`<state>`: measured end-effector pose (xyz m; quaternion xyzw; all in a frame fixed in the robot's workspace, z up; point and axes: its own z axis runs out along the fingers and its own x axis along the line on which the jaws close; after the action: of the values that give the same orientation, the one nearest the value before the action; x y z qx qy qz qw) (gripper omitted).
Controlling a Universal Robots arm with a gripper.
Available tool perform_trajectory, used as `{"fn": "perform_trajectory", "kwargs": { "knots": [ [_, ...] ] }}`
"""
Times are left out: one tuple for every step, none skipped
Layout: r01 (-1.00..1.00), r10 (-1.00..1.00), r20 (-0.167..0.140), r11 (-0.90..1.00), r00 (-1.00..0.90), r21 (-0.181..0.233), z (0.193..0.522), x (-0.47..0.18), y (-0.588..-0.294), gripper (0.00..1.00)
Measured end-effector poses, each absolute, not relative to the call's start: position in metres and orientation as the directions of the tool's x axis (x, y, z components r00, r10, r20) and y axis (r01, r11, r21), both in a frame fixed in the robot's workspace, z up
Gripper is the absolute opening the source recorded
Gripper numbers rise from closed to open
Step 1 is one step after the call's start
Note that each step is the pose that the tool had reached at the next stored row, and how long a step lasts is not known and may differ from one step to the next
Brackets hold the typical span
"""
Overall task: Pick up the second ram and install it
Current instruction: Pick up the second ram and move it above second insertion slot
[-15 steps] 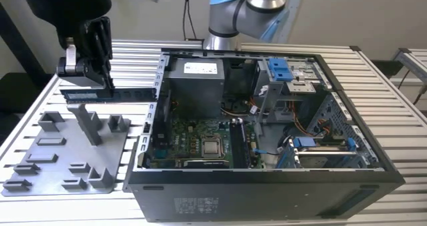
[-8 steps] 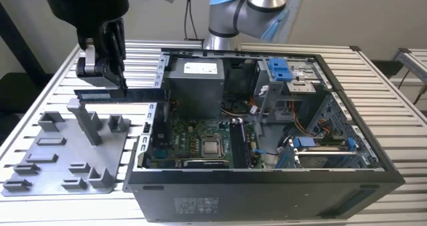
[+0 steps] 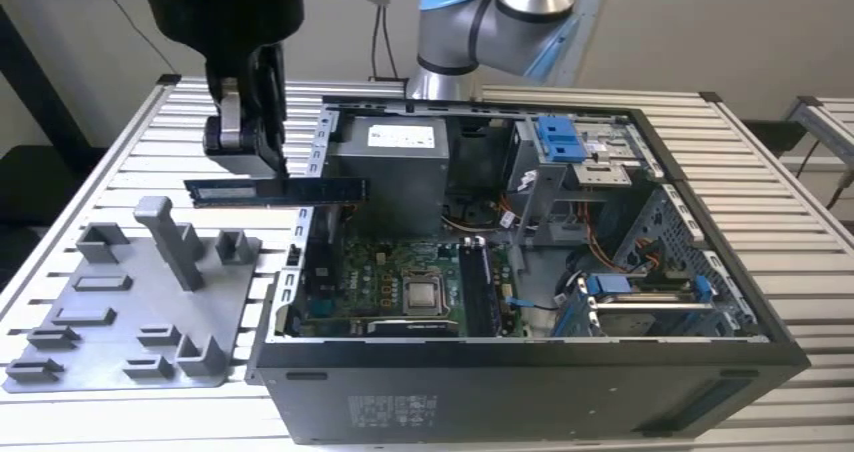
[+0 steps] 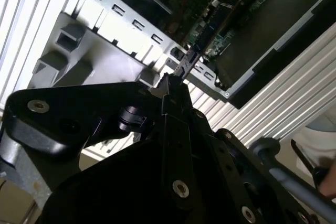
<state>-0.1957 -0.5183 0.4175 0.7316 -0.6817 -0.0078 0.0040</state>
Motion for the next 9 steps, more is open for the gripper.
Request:
{"fn": "perform_trajectory", "kwargs": {
  "knots": [
    [-0.997, -0.997, -0.006, -0.071, 0.071, 0.016, 0.417, -0.192, -0.518, 0.14],
    [-0.997, -0.997, -0.006, -0.071, 0.071, 0.016, 0.417, -0.189, -0.518, 0.14],
    [-0.997, -0.997, -0.006, -0.071, 0.071, 0.016, 0.417, -0.186, -0.518, 0.14],
    [-0.997, -0.997, -0.006, -0.071, 0.071, 0.016, 0.417, -0.183, -0.518, 0.14],
    [-0.997, -0.997, -0.006, -0.071, 0.070, 0.016, 0.417, -0.180, -0.518, 0.14],
    [-0.997, -0.997, -0.006, -0.071, 0.070, 0.016, 0.417, -0.177, -0.518, 0.14],
    [-0.997, -0.997, -0.006, -0.071, 0.071, 0.016, 0.417, -0.174, -0.518, 0.14],
    [-0.997, -0.997, -0.006, -0.071, 0.071, 0.016, 0.417, -0.171, -0.518, 0.14],
    [-0.997, -0.997, -0.006, -0.071, 0.071, 0.016, 0.417, -0.168, -0.519, 0.14]
  ]
}}
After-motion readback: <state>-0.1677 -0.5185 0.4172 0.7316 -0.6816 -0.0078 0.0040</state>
